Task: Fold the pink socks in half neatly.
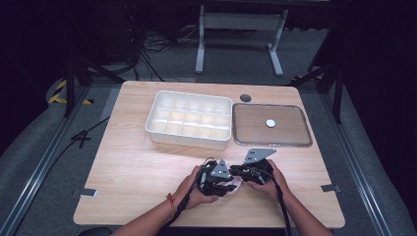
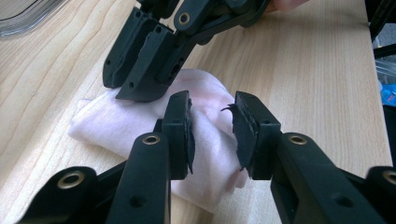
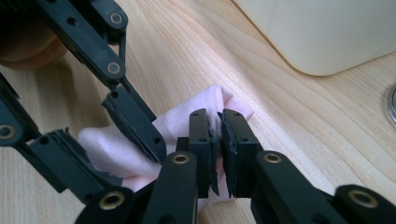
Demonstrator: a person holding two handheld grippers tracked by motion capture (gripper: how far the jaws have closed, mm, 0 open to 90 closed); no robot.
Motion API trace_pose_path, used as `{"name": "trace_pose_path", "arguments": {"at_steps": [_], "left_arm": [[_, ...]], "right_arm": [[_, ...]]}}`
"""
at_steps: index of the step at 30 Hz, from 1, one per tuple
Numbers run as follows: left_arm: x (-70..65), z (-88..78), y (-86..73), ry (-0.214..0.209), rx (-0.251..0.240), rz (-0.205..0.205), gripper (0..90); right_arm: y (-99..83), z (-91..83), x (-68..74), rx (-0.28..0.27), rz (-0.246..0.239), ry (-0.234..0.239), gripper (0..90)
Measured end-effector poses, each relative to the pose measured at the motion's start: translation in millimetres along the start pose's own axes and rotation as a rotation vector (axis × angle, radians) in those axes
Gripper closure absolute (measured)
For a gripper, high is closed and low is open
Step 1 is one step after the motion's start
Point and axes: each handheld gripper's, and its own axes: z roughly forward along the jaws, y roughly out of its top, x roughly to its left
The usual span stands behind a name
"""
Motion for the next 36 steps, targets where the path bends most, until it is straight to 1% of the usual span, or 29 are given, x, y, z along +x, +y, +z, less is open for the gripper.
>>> {"name": "trace_pose_path", "arguments": {"at_steps": [3, 4, 6, 7, 8, 9, 11, 13, 14, 16, 17, 18, 19, 20, 21, 22, 24, 25, 27, 29, 32, 33, 34, 35, 36], "left_arm": [[-0.6, -4.8, -0.2, -0.002, -0.001, 0.005, 67.3], [-0.1, -7.2, 0.3, -0.004, 0.0, 0.018, 67.9], [0.9, -17.3, 0.4, -0.004, -0.018, 0.042, 69.0], [2.9, -23.8, 0.4, 0.006, -0.041, 0.044, 70.0], [4.7, -27.2, 0.2, 0.015, -0.05, 0.044, 71.6], [6.2, -31.2, -0.3, 0.032, -0.052, 0.042, 72.9], [9.0, -34.8, -2.0, 0.046, -0.061, 0.036, 75.5], [10.6, -34.1, -3.8, 0.056, -0.055, 0.046, 79.2], [10.8, -32.6, -4.7, 0.071, -0.046, 0.053, 79.2], [11.9, -27.2, -6.9, 0.063, -0.044, 0.059, 82.4], [11.2, -24.4, -7.6, 0.056, -0.05, 0.072, 82.6], [10.2, -21.8, -8.2, 0.038, -0.052, 0.082, 82.9], [8.9, -18.0, -8.9, 0.03, -0.053, 0.09, 83.3], [8.2, -15.4, -9.4, 0.024, -0.047, 0.101, 83.3], [6.8, -11.9, -10.3, 0.006, -0.035, 0.106, 83.2], [4.8, -9.6, -10.9, 0.0, -0.029, 0.112, 83.1], [1.6, -8.5, -9.4, -0.025, -0.046, 0.122, 82.2], [1.6, -8.5, -9.4, -0.025, -0.046, 0.122, 81.1], [-1.0, -7.0, -9.2, -0.032, -0.041, 0.147, 80.3], [-4.2, -5.6, -8.7, -0.042, -0.041, 0.151, 79.0], [-9.4, -1.8, -8.4, -0.05, -0.018, 0.165, 79.3], [-9.2, -0.1, -8.7, -0.053, -0.009, 0.172, 79.5], [-9.5, 0.6, -9.7, -0.066, -0.006, 0.156, 79.8], [-9.0, 1.1, -10.4, -0.069, -0.01, 0.149, 80.0], [-8.3, 0.4, -10.3, -0.071, 0.0, 0.145, 80.5]], "right_arm": [[-0.3, 0.7, 0.9, 0.004, -0.003, -0.005, 84.2], [-0.3, 0.7, 1.1, 0.005, -0.003, -0.008, 84.3], [-1.1, 0.8, 1.0, 0.006, 0.002, -0.016, 84.4], [-1.7, 0.7, 0.9, 0.006, 0.008, -0.016, 84.4], [-2.0, 0.5, 0.7, 0.005, 0.011, -0.018, 84.4], [-2.1, 0.2, 0.9, 0.005, 0.016, -0.016, 84.5], [-2.2, 0.3, 1.4, 0.006, 0.016, -0.021, 84.4], [-2.6, 0.0, 2.5, 0.006, 0.013, -0.027, 84.3], [-2.6, 0.0, 2.5, 0.006, 0.013, -0.027, 84.3], [-3.7, -0.6, 2.4, 0.002, 0.009, -0.024, 84.3], [-4.3, -0.9, 2.2, -0.001, 0.011, -0.024, 84.3], [-4.6, -1.1, 2.2, -0.001, 0.011, -0.024, 84.3], [-4.7, -1.3, 2.7, 0.0, 0.011, -0.025, 84.3], [-4.9, -1.4, 3.1, -0.002, 0.01, -0.028, 84.3], [-5.1, -1.3, 3.3, -0.003, 0.009, -0.031, 84.3], [-5.2, -1.3, 3.8, -0.003, 0.01, -0.033, 84.3], [-5.7, -1.6, 5.1, -0.001, 0.012, -0.035, 84.4], [-5.7, -1.6, 5.1, -0.001, 0.012, -0.035, 84.4], [-6.5, -1.7, 6.8, -0.003, 0.013, -0.049, 84.5], [-6.3, -1.5, 7.7, -0.005, 0.002, -0.059, 84.6], [-5.7, -0.8, 9.6, 0.0, -0.006, -0.074, 84.6], [-5.5, -0.8, 9.9, 0.004, -0.009, -0.071, 84.6], [-5.3, -1.0, 9.9, 0.006, -0.011, -0.072, 84.5], [-5.4, -1.1, 9.9, 0.006, -0.011, -0.072, 84.5], [-5.4, -1.2, 10.0, 0.003, -0.01, -0.074, 84.5]]}}
